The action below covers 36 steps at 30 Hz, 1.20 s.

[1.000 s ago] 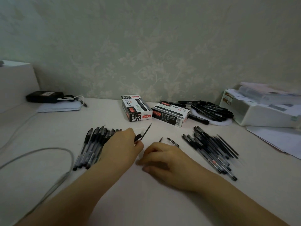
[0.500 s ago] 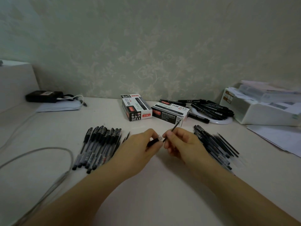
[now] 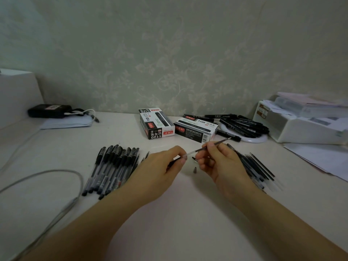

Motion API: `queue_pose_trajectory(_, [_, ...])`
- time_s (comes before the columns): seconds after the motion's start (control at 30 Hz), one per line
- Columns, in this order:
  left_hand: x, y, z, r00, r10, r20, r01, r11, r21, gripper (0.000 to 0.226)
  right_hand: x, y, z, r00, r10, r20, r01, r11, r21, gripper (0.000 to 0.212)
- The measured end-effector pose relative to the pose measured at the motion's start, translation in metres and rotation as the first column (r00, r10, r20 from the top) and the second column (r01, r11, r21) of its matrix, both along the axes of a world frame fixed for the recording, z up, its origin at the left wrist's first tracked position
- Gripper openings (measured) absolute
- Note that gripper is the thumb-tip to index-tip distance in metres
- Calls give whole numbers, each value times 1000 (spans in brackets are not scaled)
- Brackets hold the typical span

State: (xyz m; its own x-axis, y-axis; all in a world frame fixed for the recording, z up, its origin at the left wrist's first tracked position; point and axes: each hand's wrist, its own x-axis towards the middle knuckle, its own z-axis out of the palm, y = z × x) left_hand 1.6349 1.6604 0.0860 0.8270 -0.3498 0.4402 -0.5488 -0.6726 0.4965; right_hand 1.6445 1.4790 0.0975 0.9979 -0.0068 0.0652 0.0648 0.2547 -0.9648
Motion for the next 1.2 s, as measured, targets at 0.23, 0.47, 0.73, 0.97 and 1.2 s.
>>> queue_pose_trajectory(0.23, [1, 1, -1, 1000, 10, 0, -10, 999, -33, 13, 4, -4, -3, 999, -37, -6, 37, 999, 2, 21])
queue_pose_trajectory(0.47, [0, 0, 1, 1000, -27, -4, 27, 998, -58, 13, 5, -4, -3, 999, -35, -4, 36, 999, 11, 20])
queue_pose_trajectory(0.73, [-2, 0, 2, 998, -51, -31, 48, 996, -81, 14, 6, -5, -4, 1000, -21, 2, 21, 999, 36, 19])
queue_pose_trajectory(0.97, [-2, -1, 4, 999, -39, -30, 36, 995, -88, 12, 4, -7, -5, 996, 63, 66, -60, 997, -48, 19])
queue_pose_trajectory(1.2, [0, 0, 4, 999, -15, -52, 7, 989, -145, 7, -3, -3, -10, 940, 200, 275, 56, 706, -706, 23])
